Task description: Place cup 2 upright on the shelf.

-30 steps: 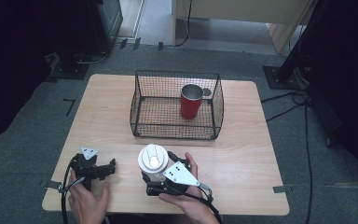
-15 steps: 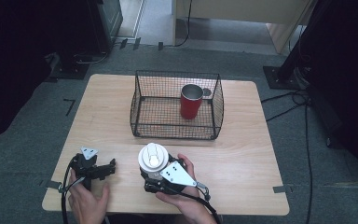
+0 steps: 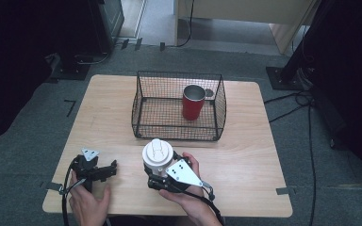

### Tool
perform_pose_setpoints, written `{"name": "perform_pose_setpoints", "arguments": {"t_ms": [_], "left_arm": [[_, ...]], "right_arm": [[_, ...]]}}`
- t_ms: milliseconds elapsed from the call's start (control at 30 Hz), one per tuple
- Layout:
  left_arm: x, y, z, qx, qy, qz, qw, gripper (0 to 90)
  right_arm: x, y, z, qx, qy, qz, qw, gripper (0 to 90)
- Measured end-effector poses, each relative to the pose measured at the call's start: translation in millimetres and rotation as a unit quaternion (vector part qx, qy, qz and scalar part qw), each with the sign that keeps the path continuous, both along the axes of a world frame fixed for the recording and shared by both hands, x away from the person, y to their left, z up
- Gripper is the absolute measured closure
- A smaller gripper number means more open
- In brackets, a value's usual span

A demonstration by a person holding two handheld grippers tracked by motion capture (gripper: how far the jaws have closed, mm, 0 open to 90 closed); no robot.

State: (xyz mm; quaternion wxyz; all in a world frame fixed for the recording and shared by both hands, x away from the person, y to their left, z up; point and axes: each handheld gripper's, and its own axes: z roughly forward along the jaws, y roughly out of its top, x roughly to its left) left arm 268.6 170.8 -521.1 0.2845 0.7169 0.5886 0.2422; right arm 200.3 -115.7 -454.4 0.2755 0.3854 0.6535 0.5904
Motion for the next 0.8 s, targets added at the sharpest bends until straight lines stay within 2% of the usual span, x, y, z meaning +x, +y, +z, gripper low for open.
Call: {"name": "perform_pose_setpoints", "arguments": {"t_ms": [267, 633, 800], "left_arm": [[0.0, 0.0, 0.0, 0.0, 0.0, 0.0, 1.0, 0.0], [0.0, 0.0, 0.1, 0.0, 0.0, 0.0, 1.0, 0.0], [0.0, 0.1, 0.1, 0.0, 0.0, 0.0, 1.0, 0.0]], "right_arm": [[5.7, -0.3, 9.8, 0.006, -0.007, -0.008, 0.9999, 15.6], [17.2, 1.8, 30.3, 0.009, -0.028, -0.014, 0.9995, 15.6], [23.2, 2.5, 36.7, 0.008, -0.029, -0.02, 0.9993, 15.6]]}}
